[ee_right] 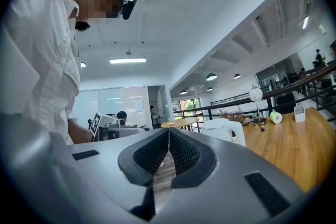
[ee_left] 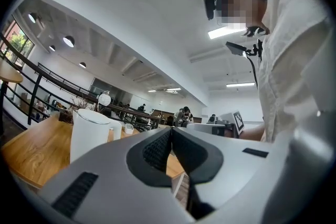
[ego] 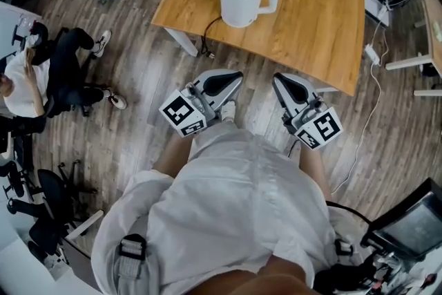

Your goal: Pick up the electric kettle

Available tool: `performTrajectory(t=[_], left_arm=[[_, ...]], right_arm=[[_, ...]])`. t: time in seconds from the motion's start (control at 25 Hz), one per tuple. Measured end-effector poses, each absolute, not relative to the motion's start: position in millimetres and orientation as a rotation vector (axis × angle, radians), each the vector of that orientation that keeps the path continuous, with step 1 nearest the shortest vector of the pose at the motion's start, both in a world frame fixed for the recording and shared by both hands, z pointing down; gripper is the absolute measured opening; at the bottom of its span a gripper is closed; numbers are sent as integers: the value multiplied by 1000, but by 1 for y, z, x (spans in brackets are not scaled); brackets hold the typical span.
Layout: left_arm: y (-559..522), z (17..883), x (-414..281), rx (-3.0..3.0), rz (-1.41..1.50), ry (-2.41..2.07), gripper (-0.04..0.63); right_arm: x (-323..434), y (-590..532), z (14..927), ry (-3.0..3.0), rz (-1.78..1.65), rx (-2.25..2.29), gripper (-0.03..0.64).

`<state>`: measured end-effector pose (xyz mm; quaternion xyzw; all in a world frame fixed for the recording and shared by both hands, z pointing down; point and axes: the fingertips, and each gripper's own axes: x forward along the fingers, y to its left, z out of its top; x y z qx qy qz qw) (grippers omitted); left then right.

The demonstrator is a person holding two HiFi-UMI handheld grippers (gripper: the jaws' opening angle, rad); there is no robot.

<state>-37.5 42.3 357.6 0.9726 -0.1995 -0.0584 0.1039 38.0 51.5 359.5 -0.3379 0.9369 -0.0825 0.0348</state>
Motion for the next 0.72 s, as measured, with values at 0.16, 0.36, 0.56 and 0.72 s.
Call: performTrajectory(t=[0.16,0.36,0.56,0.72], left_arm=[[10,363,-48,2875,-168,-576,8],[-24,374,-60,2869,-146,-541,8],[-55,386,-64,2875,-106,-529,8],[-69,395,-56,2863,-72,-533,8]], right_arm=[[35,21,371,2892,-275,-1069,11],[32,-13,390,2926,-258,-1118,11],[38,-40,408,2950,-271,-1133,11],[43,-56,418,2985,-282,-1124,12]])
